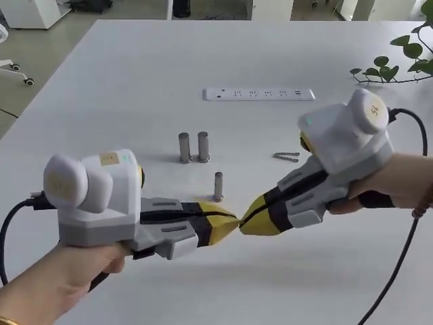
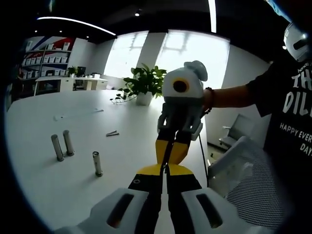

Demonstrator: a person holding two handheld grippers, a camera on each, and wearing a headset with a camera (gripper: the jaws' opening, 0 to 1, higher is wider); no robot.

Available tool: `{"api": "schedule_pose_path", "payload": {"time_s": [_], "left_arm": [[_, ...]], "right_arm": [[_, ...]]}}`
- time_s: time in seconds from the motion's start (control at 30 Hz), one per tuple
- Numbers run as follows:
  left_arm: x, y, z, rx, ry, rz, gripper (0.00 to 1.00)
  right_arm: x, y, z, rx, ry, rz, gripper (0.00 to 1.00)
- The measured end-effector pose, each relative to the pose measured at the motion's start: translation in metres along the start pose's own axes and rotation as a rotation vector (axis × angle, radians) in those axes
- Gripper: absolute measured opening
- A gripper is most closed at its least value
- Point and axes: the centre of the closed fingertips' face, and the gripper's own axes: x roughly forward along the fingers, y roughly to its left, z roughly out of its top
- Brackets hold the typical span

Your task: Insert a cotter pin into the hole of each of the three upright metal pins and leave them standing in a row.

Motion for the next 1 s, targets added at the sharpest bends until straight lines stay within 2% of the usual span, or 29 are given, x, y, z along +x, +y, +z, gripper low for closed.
{"api": "schedule_pose_path", "payload": {"time_s": [0.13,0.23,0.27,0.4,0.53,0.67,0.83,1.0], "left_arm": [[0.002,0.002,-0.005,0.009,0.019,0.010,0.00],[0.002,0.006,-0.006,0.018,0.026,0.036,0.00],[0.002,0.009,-0.009,0.025,0.036,0.050,0.00],[0.000,0.013,-0.008,0.019,0.023,0.069,0.00],[0.000,0.018,-0.009,0.028,0.026,0.095,0.02],[0.000,0.021,-0.012,0.038,0.038,0.115,0.05],[-0.002,0.028,-0.016,0.042,0.045,0.149,0.08],[-0.006,0.043,-0.017,0.052,0.039,0.226,0.13]], "right_arm": [[0.000,-0.002,-0.005,-0.031,0.065,-0.022,0.00],[0.000,-0.004,-0.008,-0.048,0.116,-0.036,0.00],[-0.002,-0.010,-0.014,-0.039,0.160,-0.070,0.00],[-0.001,-0.016,-0.014,-0.055,0.170,-0.082,0.00],[-0.004,-0.028,-0.024,-0.069,0.250,-0.121,0.00],[-0.005,-0.032,-0.026,-0.078,0.282,-0.135,0.00],[-0.008,-0.043,-0.028,-0.066,0.327,-0.166,0.00],[-0.010,-0.055,-0.029,-0.053,0.378,-0.195,0.00]]}}
